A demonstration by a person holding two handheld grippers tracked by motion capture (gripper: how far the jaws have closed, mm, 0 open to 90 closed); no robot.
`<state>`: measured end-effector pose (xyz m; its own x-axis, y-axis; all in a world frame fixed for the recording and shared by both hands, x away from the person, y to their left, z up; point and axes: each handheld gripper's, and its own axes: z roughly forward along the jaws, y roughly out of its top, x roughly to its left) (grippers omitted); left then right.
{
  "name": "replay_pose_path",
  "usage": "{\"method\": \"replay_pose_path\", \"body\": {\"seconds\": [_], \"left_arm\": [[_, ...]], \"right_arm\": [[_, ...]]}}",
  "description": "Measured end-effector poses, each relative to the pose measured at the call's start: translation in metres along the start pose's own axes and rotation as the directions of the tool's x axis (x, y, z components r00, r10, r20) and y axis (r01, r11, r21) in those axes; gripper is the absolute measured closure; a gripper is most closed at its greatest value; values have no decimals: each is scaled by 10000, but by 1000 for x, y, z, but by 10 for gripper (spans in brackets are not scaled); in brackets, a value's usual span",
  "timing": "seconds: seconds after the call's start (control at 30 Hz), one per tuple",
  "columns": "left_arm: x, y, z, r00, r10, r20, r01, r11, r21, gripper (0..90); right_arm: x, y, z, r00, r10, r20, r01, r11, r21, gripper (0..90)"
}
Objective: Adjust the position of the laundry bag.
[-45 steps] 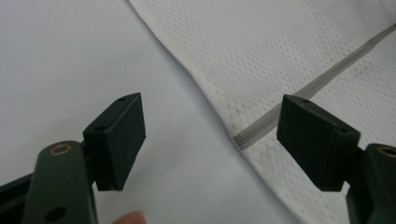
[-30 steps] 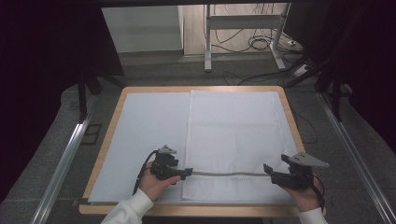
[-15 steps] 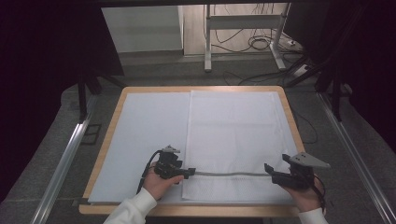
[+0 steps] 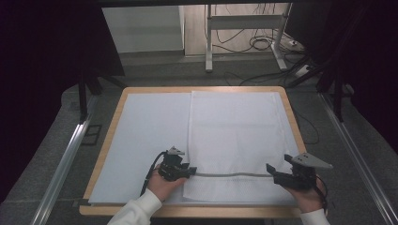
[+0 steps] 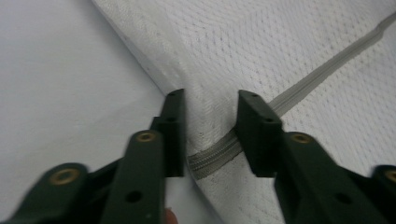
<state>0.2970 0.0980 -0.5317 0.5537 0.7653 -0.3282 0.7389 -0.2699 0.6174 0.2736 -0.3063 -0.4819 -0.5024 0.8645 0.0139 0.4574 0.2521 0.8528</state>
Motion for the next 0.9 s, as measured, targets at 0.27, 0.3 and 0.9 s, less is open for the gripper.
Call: {"method": "replay_pose_path", "body": {"seconds": [0.27,0.3,0.9], "left_arm": [[1,2,1,9987,166,485,-164,9999,-45,862],[1,2,1,9987,166,485,-164,9999,-45,864],[2,2,0,9977,162,658,-152,9998,-154,867]], "right_arm": [[-6,2,-4,9998,91,197,-89,9999,-64,195],[-6,2,-4,9998,91,197,-89,9999,-64,195],[-80,9,31,9724,2203,771,-2329,9371,2601,324]]}}
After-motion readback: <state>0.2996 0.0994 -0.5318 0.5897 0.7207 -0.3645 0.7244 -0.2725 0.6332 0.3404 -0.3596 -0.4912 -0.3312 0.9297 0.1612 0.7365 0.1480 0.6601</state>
